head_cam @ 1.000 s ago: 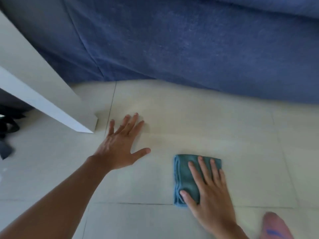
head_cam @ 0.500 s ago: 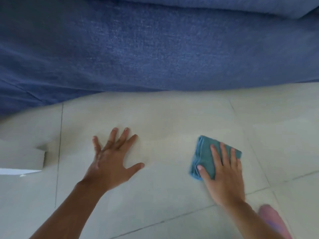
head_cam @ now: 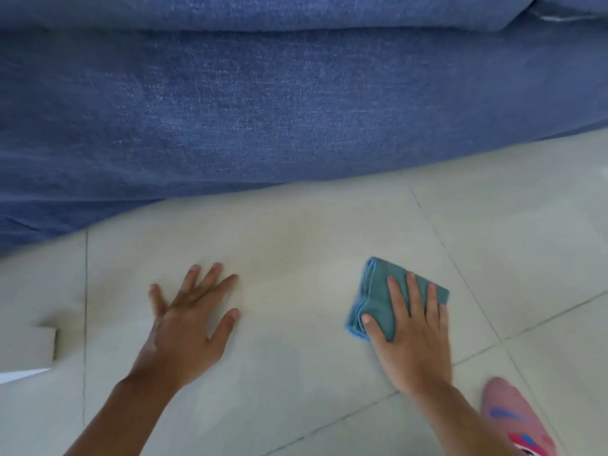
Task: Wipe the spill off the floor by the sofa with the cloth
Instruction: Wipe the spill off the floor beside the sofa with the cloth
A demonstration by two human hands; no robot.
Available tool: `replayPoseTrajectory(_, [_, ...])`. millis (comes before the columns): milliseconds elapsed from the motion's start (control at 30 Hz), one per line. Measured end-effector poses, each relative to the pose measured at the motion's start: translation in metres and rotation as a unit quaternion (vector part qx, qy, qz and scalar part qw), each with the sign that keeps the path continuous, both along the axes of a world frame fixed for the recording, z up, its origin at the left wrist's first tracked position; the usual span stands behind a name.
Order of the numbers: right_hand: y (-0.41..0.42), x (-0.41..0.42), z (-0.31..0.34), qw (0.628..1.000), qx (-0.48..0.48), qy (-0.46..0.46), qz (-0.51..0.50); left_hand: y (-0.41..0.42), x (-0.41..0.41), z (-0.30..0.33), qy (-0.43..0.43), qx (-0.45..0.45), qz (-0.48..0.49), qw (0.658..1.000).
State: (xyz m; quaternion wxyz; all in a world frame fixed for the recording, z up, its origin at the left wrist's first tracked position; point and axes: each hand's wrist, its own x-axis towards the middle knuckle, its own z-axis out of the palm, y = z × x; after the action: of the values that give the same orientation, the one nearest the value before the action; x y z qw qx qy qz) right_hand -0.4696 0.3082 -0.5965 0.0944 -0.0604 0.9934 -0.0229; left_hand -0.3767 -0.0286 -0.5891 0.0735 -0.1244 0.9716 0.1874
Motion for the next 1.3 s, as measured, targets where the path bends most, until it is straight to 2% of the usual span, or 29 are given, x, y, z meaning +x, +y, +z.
replayPoseTrajectory(67, [-0.024,-0.039,0.002,0.998,-0.01,-0.005,-0.07,0.0,-0.001,-0.001,-0.002,-0.013,-0.004,1.0])
replayPoseTrajectory(133, [-0.053,-0.076,0.001,0.995,-0.019,-0.014,-0.095,0.0,-0.001,0.0,-0.009,-0.014,-0.01,1.0])
replayPoseTrajectory(333, [-0.111,-0.119,-0.004,0.998,-0.016,-0.049,-0.028,-0.003,0.004,-0.004,-0.017,-0.016,-0.016,1.0])
replayPoseTrajectory(600, [-0.117,-0.116,-0.006,0.999,-0.019,-0.043,-0.001,-0.003,0.004,0.0,-0.024,0.0,-0.005,1.0])
replayPoseTrajectory(900, [-0.162,-0.109,-0.005,0.992,-0.031,-0.046,0.109,-0.006,0.003,0.004,-0.034,0.008,-0.013,0.999])
replayPoseTrajectory(1067, [-0.158,-0.096,-0.006,0.985,-0.035,-0.046,0.165,-0.006,0.003,0.005,-0.035,0.006,-0.017,0.999])
replayPoseTrajectory(1200, [-0.136,-0.064,0.001,0.984,-0.064,-0.038,0.165,-0.006,0.005,0.005,-0.03,0.002,-0.019,0.999])
replayPoseTrajectory(1300, [-0.106,-0.004,0.002,0.987,-0.081,-0.03,0.135,-0.006,0.003,0.004,-0.033,-0.011,-0.02,0.999])
